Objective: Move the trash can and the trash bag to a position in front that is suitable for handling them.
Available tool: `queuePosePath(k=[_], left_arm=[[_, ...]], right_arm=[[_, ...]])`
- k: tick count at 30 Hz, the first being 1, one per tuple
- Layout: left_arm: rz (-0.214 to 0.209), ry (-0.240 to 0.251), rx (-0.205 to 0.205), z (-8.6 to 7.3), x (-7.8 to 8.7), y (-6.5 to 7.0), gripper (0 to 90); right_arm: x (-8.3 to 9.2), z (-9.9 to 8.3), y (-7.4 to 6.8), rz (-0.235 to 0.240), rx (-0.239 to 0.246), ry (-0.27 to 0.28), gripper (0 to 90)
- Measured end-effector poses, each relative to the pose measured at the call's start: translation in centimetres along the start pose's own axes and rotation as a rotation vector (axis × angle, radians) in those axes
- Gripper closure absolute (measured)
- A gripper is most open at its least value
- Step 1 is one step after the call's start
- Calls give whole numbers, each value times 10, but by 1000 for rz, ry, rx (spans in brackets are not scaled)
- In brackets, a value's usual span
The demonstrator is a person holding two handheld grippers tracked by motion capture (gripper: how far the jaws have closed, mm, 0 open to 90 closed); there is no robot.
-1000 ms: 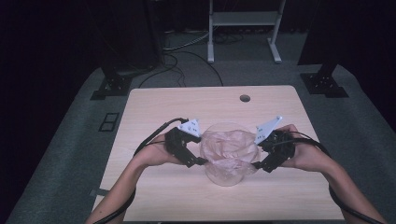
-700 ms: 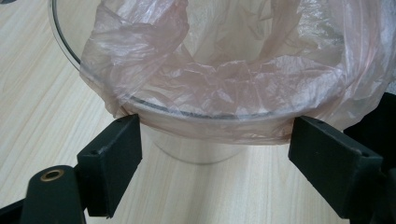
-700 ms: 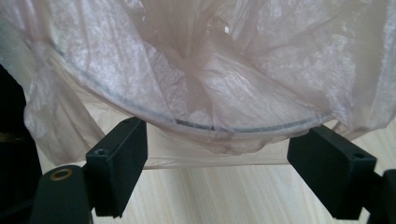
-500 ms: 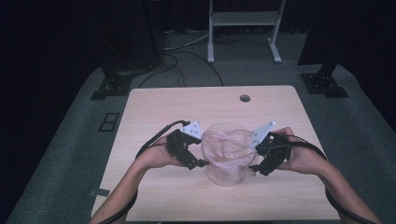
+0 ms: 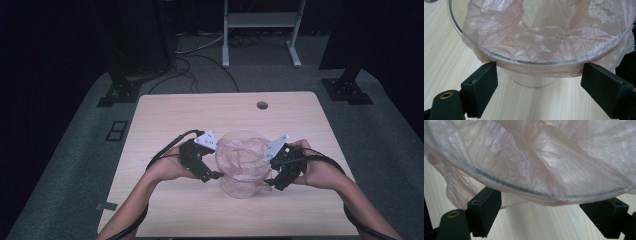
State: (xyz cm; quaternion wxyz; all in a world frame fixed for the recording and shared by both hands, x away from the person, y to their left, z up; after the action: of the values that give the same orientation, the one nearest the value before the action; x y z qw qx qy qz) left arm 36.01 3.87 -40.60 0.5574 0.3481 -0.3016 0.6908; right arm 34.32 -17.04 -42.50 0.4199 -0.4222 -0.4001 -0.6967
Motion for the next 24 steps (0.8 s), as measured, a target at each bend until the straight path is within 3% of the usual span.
queuePosePath(k=[4,8,10,14,18,24], left_arm=[[1,13,5,-2,-3,-1,126],[-2,-5,-4,-6,-7,0,127],[-15,13,4,-7,-4,2,128],[-18,37,17,-6,11,2,129],[-7,57,5,-1,27,1,143],[1,60,26,2,33,-6,143]], right_arm=[[-2,-1,1,0,-3,11,170],[-2,-2,0,5,-13,32,172],[1,-4,-1,14,-14,47,194],[17,-9,-1,28,-30,84,210],[35,-12,3,32,-50,112,241],[61,-2,7,42,-68,201,324]])
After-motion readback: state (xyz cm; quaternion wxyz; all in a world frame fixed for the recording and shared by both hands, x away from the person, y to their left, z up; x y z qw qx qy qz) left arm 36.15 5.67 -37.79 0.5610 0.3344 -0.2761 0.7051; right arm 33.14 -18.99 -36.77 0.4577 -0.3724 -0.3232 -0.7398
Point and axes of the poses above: each handheld gripper's, and its own axes: x roughly backward along the jaws, z roughly out of its top, y roughly to its right, the point moved 7 cm from there along -x, roughly forward along the jaws, and after that the axes turned 5 degrees about -y, right-handed, at the moved point
